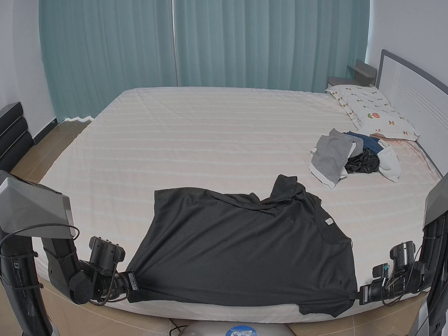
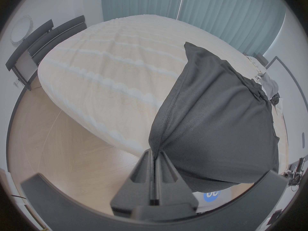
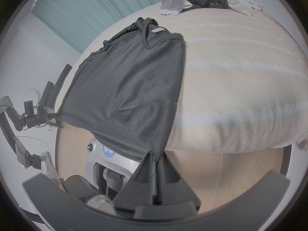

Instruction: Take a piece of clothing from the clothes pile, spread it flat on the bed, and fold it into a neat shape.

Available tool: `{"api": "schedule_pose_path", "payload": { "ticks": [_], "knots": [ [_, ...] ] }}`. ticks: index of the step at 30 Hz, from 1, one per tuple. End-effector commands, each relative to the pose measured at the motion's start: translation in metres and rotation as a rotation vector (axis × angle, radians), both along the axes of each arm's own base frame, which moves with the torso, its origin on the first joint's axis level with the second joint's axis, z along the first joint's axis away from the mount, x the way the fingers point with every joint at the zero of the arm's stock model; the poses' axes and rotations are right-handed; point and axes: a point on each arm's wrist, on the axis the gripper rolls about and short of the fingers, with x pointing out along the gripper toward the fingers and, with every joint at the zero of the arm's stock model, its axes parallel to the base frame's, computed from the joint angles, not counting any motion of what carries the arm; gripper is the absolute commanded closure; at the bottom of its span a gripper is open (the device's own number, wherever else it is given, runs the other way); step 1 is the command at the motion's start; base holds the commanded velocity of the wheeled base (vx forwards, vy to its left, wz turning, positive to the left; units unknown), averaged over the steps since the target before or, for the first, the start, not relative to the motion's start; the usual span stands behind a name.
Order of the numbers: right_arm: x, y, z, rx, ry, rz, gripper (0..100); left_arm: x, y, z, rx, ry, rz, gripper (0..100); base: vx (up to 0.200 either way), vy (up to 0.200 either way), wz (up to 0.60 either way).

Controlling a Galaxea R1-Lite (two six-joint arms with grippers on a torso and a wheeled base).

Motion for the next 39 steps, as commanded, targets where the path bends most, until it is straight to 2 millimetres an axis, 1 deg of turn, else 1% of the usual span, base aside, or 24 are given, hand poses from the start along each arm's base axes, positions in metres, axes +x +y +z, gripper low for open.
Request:
{"api": "schedule_pose_path", "payload": {
  "ticks": [1,8,9,11,12,19,22,23,26,28,29,31,32,34,39],
  "knots": [
    [-0.005,0.001,0.001,-0.002,0.020,0.005,100,-0.003,0.000,-0.002,0.009,0.025,-0.005,100,0.000,0.000,0.00],
    [-0.006,0.005,-0.001,-0.009,0.034,0.027,100,-0.004,0.000,-0.003,0.018,0.046,-0.012,100,0.000,0.000,0.00],
    [-0.006,0.006,-0.001,-0.010,0.033,0.028,100,-0.004,0.000,-0.004,0.018,0.046,-0.012,0,0.000,0.000,0.00],
    [-0.005,0.006,-0.002,-0.014,0.032,0.026,100,-0.003,-0.001,-0.004,0.015,0.043,-0.012,0,0.000,0.000,0.00],
    [-0.005,0.006,-0.003,-0.012,0.032,0.027,0,-0.003,-0.001,-0.004,0.014,0.040,-0.013,0,0.000,0.000,0.00],
    [-0.003,0.003,0.000,-0.001,0.004,0.007,0,0.001,-0.001,0.001,0.003,0.010,0.000,0,0.000,0.000,0.00],
    [0.000,0.000,0.003,0.001,-0.026,-0.017,0,0.004,0.000,0.006,-0.008,-0.024,0.005,0,0.000,0.000,0.00],
    [0.002,-0.003,0.006,0.009,-0.058,-0.045,0,0.007,0.000,0.013,-0.025,-0.064,0.005,0,0.000,0.000,0.00],
    [0.007,-0.007,0.015,0.062,-0.118,-0.112,0,0.012,-0.001,0.023,-0.046,-0.132,0.009,0,0.000,0.000,0.00],
    [0.009,-0.007,0.018,0.080,-0.133,-0.131,0,0.014,-0.001,0.025,-0.054,-0.149,0.015,0,0.000,0.000,0.00],
    [0.012,-0.006,0.022,0.114,-0.158,-0.164,0,0.018,-0.002,0.027,-0.073,-0.170,0.035,0,0.000,0.000,0.00],
    [0.014,-0.005,0.024,0.132,-0.174,-0.185,0,0.022,-0.003,0.029,-0.094,-0.187,0.056,0,0.000,0.000,0.00],
    [0.017,-0.004,0.026,0.148,-0.197,-0.198,0,0.028,-0.003,0.032,-0.125,-0.210,0.093,0,0.000,0.000,0.00],
    [0.020,-0.003,0.027,0.170,-0.222,-0.221,0,0.034,0.000,0.034,-0.158,-0.230,0.141,0,0.000,0.000,0.00],
    [0.022,-0.003,0.024,0.183,-0.219,-0.237,0,0.040,0.003,0.033,-0.178,-0.236,0.150,0,0.200,0.000,0.00]
  ]
}}
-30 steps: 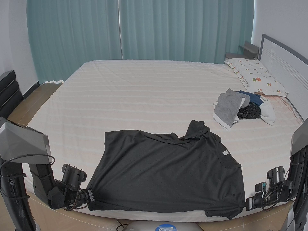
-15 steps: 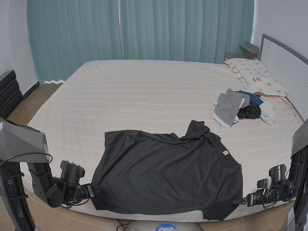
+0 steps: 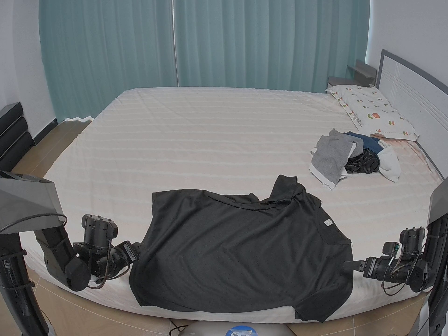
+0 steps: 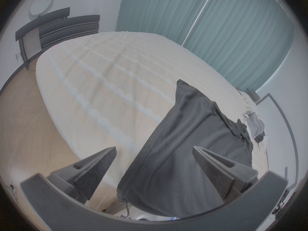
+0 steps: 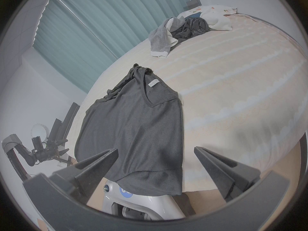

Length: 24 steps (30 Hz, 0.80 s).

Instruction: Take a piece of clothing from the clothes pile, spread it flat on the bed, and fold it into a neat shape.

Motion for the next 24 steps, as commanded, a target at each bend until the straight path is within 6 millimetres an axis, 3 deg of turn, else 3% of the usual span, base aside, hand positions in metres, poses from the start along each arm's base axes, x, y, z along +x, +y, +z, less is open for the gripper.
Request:
{"api": "schedule_pose_path", "payload": {
  "ticks": [1,5,10,12,13,16,20,22,23,24],
  "knots": [
    [-0.004,0.002,-0.005,0.007,0.037,0.005,0,0.007,0.002,0.002,-0.020,-0.023,0.018,0,0.200,0.000,0.00],
    [-0.004,0.002,-0.006,0.008,0.041,0.005,0,0.011,0.001,0.002,-0.040,-0.029,0.034,0,0.000,0.000,0.00],
    [-0.004,0.003,-0.007,0.009,0.042,0.010,0,0.035,-0.004,0.006,-0.154,-0.090,0.116,0,0.000,0.000,0.00],
    [-0.004,0.004,-0.007,0.009,0.042,0.011,0,0.036,-0.004,0.006,-0.158,-0.093,0.119,0,0.000,0.000,0.00],
    [-0.004,0.005,-0.008,0.011,0.049,0.017,0,0.050,-0.007,0.009,-0.194,-0.131,0.144,0,0.000,0.000,0.00],
    [-0.004,0.005,-0.009,0.012,0.049,0.018,0,0.059,-0.008,0.010,-0.195,-0.149,0.149,0,0.000,0.000,0.00],
    [-0.003,0.006,-0.011,0.013,0.051,0.022,0,0.091,-0.011,0.010,-0.210,-0.217,0.153,0,0.000,0.000,0.00],
    [-0.003,0.006,-0.011,0.013,0.052,0.022,0,0.093,-0.012,0.009,-0.210,-0.221,0.152,0,0.000,0.000,0.00],
    [-0.003,0.007,-0.012,0.012,0.049,0.024,0,0.112,-0.015,0.002,-0.212,-0.237,0.151,0,0.000,0.000,0.00],
    [-0.003,0.007,-0.013,0.011,0.047,0.025,0,0.116,-0.016,0.001,-0.212,-0.240,0.149,0,0.000,0.000,0.00]
  ]
}}
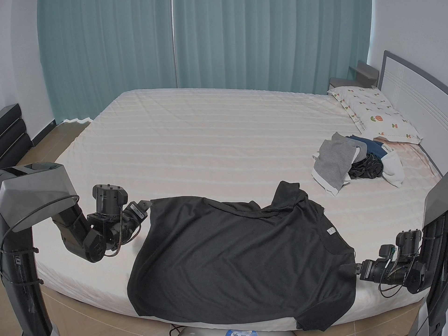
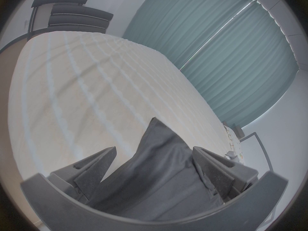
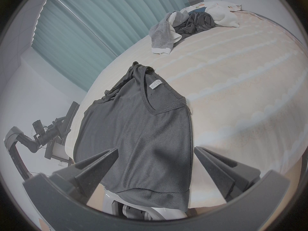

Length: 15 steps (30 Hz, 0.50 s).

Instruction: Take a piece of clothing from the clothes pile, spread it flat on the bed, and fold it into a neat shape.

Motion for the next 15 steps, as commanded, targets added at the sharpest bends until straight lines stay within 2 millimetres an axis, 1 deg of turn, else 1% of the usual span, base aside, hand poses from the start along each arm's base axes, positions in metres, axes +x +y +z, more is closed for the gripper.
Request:
{"api": "schedule_pose_path", "payload": {
  "ticks": [1,2,3,4,6,10,13,15],
  "knots": [
    [-0.003,0.001,-0.006,0.003,0.025,0.006,0,0.047,-0.008,-0.021,0.003,-0.031,0.011,0,0.000,0.000,0.00],
    [-0.003,0.001,-0.006,0.002,0.024,0.006,0,0.048,-0.009,-0.021,0.004,-0.032,0.012,0,0.000,0.000,0.00],
    [-0.003,0.002,-0.007,0.002,0.018,0.008,0,0.063,-0.012,-0.027,0.022,-0.039,0.028,0,0.000,0.000,0.00],
    [-0.003,0.002,-0.007,0.002,0.018,0.008,0,0.066,-0.012,-0.029,0.028,-0.040,0.030,0,0.000,0.000,0.00],
    [-0.002,0.002,-0.009,0.002,0.019,0.008,0,0.085,-0.015,-0.039,0.063,-0.047,0.049,0,0.000,0.000,0.00],
    [-0.001,0.005,-0.011,-0.002,0.021,0.020,0,0.107,-0.018,-0.056,0.069,-0.074,0.072,0,0.000,0.000,0.00],
    [-0.001,0.007,-0.012,-0.004,0.023,0.027,0,0.116,-0.019,-0.064,0.065,-0.088,0.078,0,0.000,0.000,0.00],
    [-0.001,0.007,-0.012,-0.004,0.021,0.030,0,0.116,-0.019,-0.065,0.068,-0.085,0.077,0,0.000,0.000,0.00]
  ]
}}
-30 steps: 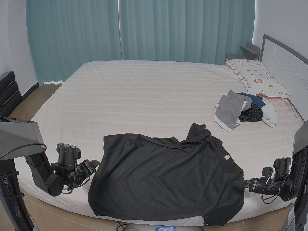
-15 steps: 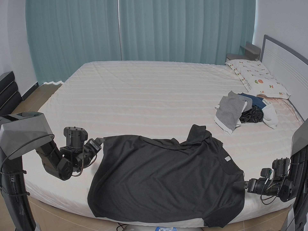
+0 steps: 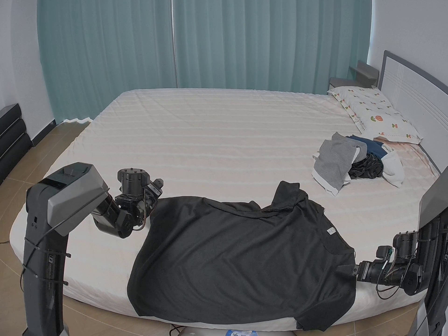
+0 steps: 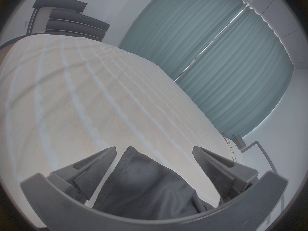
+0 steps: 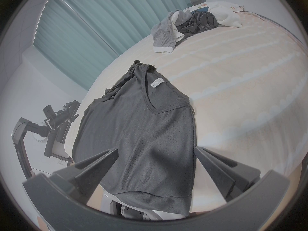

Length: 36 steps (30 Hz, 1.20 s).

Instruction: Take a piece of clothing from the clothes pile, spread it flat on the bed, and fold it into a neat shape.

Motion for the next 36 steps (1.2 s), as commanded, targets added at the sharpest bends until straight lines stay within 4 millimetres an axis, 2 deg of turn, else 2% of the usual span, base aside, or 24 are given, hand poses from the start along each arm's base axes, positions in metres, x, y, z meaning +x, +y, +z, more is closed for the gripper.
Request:
{"api": "schedule_pose_path", "payload": {
  "ticks": [1,17,18,21,23,24,28,32,34,36],
  "knots": [
    [-0.004,0.003,-0.005,0.000,0.033,0.012,0,0.012,-0.001,-0.040,0.017,0.051,0.013,0,0.000,0.000,0.00],
    [-0.004,0.003,-0.004,-0.004,0.029,0.005,0,0.012,-0.001,-0.041,0.018,0.055,0.003,0,0.000,0.000,0.00],
    [-0.004,0.003,-0.003,-0.005,0.023,0.005,0,0.012,-0.001,-0.041,0.017,0.054,0.002,100,0.000,0.000,0.00],
    [-0.002,0.002,0.003,-0.011,-0.017,0.000,0,0.013,-0.001,-0.041,0.016,0.049,0.003,100,0.000,0.000,0.00],
    [0.000,0.001,0.017,-0.009,-0.080,-0.010,0,0.015,0.001,-0.037,0.012,0.036,0.009,100,0.000,0.000,0.00],
    [0.000,0.001,0.017,-0.009,-0.080,-0.010,0,0.015,0.001,-0.037,0.012,0.036,0.009,100,0.000,0.000,0.00],
    [0.012,0.007,0.033,0.044,-0.163,-0.030,0,0.017,0.004,-0.025,0.003,-0.007,0.034,100,0.000,0.000,0.00],
    [0.037,0.020,0.041,0.014,-0.264,-0.043,0,0.019,0.015,0.007,-0.086,-0.105,0.088,100,0.000,0.000,0.00],
    [0.054,0.029,0.046,-0.016,-0.333,-0.061,0,0.019,0.019,0.016,-0.102,-0.121,0.095,100,0.000,0.000,0.00],
    [0.067,0.038,0.051,-0.037,-0.371,-0.072,0,0.020,0.026,0.017,-0.101,-0.124,0.107,100,0.000,0.000,0.00]
  ]
}}
